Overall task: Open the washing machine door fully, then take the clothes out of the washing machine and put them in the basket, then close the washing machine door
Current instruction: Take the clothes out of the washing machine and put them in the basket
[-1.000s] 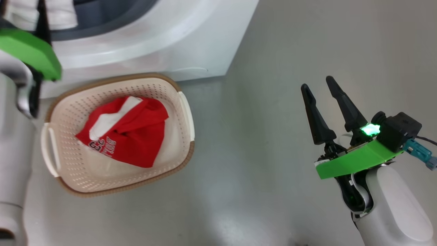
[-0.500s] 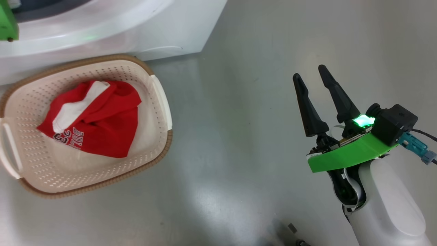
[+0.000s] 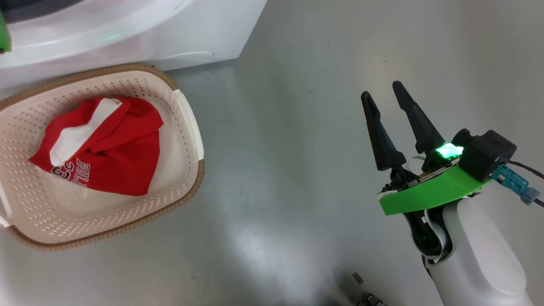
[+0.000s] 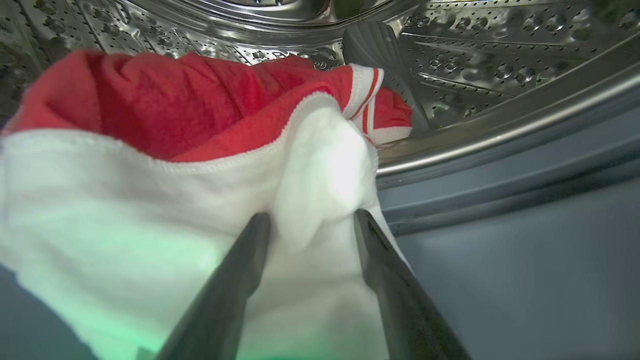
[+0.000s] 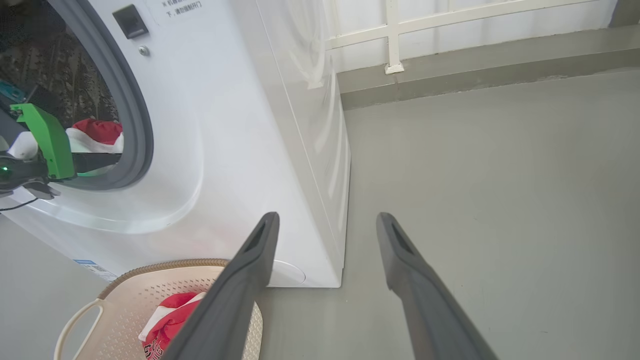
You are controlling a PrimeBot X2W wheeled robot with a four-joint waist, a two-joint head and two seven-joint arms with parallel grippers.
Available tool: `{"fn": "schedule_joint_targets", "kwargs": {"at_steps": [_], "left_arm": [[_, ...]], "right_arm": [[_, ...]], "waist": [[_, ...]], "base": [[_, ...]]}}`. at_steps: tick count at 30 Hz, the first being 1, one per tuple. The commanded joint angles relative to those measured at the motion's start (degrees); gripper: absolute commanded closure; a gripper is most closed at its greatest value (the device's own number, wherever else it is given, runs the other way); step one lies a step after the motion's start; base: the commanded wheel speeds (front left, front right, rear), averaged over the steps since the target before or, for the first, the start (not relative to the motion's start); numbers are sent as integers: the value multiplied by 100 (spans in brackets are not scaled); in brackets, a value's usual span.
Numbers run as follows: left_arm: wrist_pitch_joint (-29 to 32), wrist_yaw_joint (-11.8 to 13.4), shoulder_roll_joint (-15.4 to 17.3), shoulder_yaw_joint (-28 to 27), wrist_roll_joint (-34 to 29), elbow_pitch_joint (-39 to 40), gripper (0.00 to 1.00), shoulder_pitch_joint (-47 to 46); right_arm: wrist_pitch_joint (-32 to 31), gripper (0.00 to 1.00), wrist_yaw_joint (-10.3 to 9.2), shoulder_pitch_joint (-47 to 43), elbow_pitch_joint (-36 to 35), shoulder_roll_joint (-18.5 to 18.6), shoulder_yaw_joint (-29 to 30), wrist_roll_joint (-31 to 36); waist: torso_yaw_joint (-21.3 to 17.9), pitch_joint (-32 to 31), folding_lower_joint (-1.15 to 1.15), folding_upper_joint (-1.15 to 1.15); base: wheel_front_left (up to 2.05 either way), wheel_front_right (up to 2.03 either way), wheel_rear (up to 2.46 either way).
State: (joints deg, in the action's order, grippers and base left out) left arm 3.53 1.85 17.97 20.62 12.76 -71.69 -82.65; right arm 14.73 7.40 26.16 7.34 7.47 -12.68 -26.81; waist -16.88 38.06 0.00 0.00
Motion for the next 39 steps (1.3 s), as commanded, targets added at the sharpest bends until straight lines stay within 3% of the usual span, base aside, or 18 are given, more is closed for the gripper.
{"fn": "schedule_joint_targets", "kwargs": {"at_steps": [1,2,3,27,39], "left_arm": [[13,72,225,-24,-19,69,63,-108],[-5,64,218,-21,-6,57,95,-111],[-31,60,215,-14,0,48,100,-114],[-1604,-345,-125,80,307,141,100,407],[-1849,-490,-196,78,416,1091,100,1255]], "right_arm": [[27,0,9,-42,-118,-26,-90,55],[27,0,9,-41,-112,-32,-88,56],[27,0,9,-37,-105,-38,-87,56],[27,0,9,-159,100,93,-86,14],[27,0,9,-382,246,207,-108,-68]], "waist": [[6,-4,0,0],[8,-7,0,0],[11,-10,0,0],[393,-780,0,0],[691,-1474,0,0]], "base": [[0,0,0],[0,0,0],[0,0,0],[0,0,0],[0,0,0]]}}
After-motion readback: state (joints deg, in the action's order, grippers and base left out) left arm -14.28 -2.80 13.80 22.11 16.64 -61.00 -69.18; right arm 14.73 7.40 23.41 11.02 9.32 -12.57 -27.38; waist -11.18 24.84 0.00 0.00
